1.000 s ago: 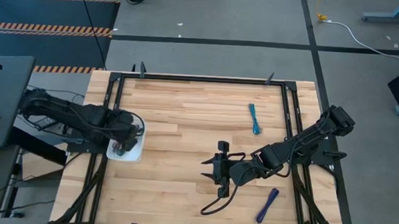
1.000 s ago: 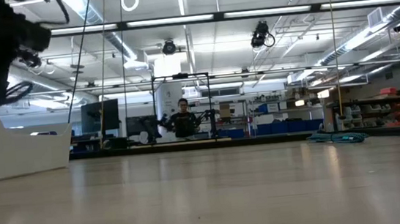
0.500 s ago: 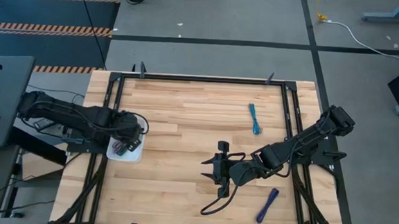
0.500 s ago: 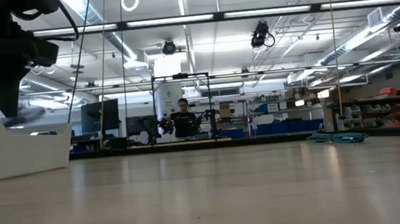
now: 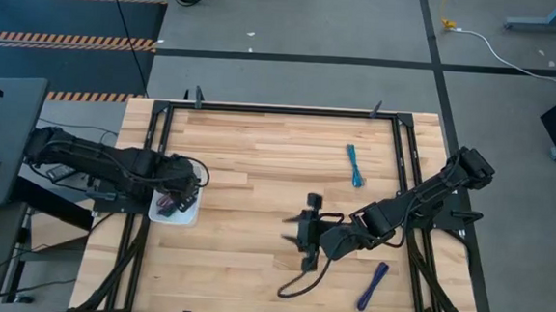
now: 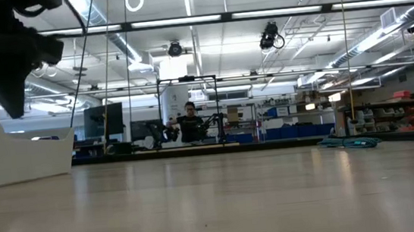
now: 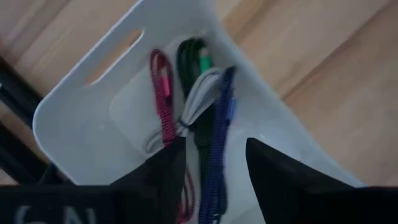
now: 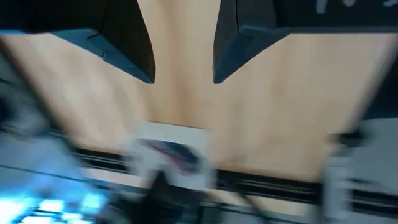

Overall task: Pick and place USB-C Cables
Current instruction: Put the blue charger cable into the white bin

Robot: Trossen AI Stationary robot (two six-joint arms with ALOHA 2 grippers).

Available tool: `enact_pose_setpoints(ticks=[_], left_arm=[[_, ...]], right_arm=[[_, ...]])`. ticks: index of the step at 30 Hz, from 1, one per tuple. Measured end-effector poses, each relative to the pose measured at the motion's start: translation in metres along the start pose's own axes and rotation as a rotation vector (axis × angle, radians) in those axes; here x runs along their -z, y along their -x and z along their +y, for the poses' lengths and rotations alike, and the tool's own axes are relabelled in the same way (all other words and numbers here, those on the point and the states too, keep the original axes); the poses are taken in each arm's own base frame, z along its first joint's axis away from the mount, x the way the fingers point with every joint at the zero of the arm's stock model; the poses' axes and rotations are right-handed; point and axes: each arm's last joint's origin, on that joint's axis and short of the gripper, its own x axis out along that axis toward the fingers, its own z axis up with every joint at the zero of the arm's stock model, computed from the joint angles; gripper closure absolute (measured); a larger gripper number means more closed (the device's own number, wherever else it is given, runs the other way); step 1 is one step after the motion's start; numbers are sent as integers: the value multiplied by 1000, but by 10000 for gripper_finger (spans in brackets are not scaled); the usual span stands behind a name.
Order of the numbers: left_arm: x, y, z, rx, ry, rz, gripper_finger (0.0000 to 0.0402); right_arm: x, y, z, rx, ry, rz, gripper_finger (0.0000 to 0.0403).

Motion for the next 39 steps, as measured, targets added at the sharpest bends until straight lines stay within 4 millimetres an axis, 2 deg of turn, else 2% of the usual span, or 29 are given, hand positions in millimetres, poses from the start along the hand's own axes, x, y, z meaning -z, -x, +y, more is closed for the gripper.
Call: enact_pose_setpoints(ticks=[3,6,13,19,24,28,36,39], left_arm=[[-7,13,-4,33,-20,-62,225],[-16,33,-9,53,-70,-167,231],[-28,80,-28,113,-243,-503,245],[-27,104,-58,285,-463,-768,246],[-20,118,-75,397,-559,-890,246],[-13,118,-89,431,-614,-905,246],[-3,91,-126,386,-718,-824,246],[0,80,-142,378,-741,-814,246]], right_arm=[[8,-2,-11,222,-15,43,236],[20,-8,-30,324,-55,153,236],[40,-24,-81,332,-290,424,236],[49,-33,-122,405,-355,537,236],[59,-37,-158,435,-472,640,236],[65,-38,-181,454,-527,700,236],[76,-36,-209,475,-573,773,236],[89,-36,-217,456,-596,825,236]])
